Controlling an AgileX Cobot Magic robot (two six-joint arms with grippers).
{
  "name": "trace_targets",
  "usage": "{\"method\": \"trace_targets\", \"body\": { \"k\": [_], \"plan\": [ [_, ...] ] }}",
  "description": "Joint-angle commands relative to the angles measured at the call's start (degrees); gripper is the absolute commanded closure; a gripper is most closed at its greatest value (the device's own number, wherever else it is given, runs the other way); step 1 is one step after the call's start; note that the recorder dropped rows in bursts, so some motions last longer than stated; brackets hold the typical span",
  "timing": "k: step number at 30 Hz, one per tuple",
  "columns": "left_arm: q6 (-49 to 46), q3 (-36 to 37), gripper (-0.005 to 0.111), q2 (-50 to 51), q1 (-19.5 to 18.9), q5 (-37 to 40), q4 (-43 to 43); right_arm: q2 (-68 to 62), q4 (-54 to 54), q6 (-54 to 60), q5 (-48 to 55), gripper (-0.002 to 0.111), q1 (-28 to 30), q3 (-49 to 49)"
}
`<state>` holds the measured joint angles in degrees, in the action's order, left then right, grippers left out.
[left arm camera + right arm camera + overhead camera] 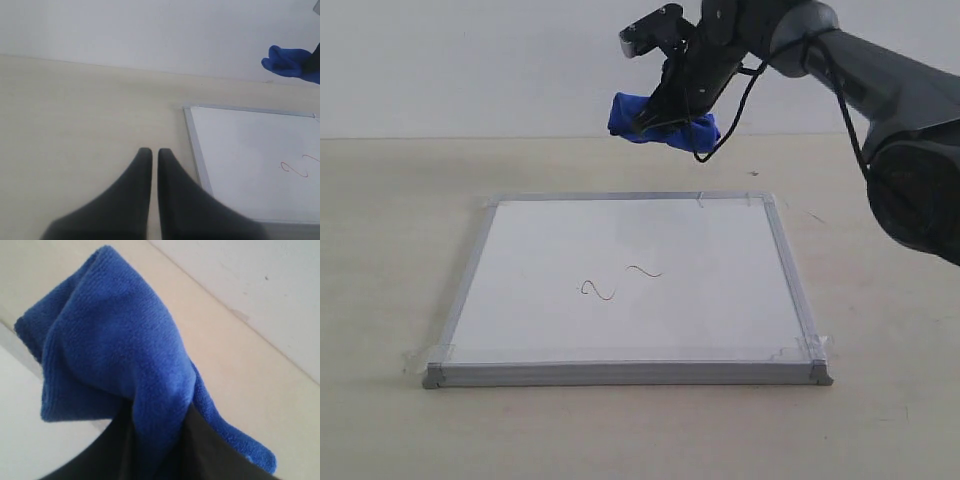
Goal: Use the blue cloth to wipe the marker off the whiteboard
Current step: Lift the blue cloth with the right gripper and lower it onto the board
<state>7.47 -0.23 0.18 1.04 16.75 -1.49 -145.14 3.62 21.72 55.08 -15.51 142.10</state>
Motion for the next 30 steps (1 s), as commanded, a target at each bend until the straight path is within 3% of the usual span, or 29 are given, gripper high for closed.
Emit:
{"method": "trace_targets", "body": {
  "k": [1, 10, 14, 17, 24, 30],
  "plan": [
    [-0.28, 0.23, 0.102, -0.18, 0.18, 0.17, 0.44, 2.5, -1.19, -1.31, 5.29, 0.109, 0.15, 0.31],
    [-0.28, 0.23, 0.102, -0.18, 0.18, 0.17, 0.44, 4.64, -0.23, -2.07, 14.88, 0.109, 0.15, 0.31],
    [-0.28, 0.23, 0.102, -0.18, 0.18, 0.17, 0.44, 10.6, 0.94, -2.61, 14.88, 0.109, -0.06, -5.41],
    [-0.28, 0.23, 0.102, -0.18, 0.18, 0.17, 0.44, 17.15, 1.31, -3.0, 14.88, 0.109, -0.06, -16.38],
    [-0.28, 0.23, 0.102, -0.18, 0.18, 0.17, 0.44, 35.41, 5.27, -2.24, -12.05, 0.109, -0.06, -55.38],
    [-0.28, 0.23, 0.102, -0.18, 0.18, 0.17, 0.44, 36.79, 10.35, 1.11, -24.65, 0.109, -1.31, -67.34]
  ]
}}
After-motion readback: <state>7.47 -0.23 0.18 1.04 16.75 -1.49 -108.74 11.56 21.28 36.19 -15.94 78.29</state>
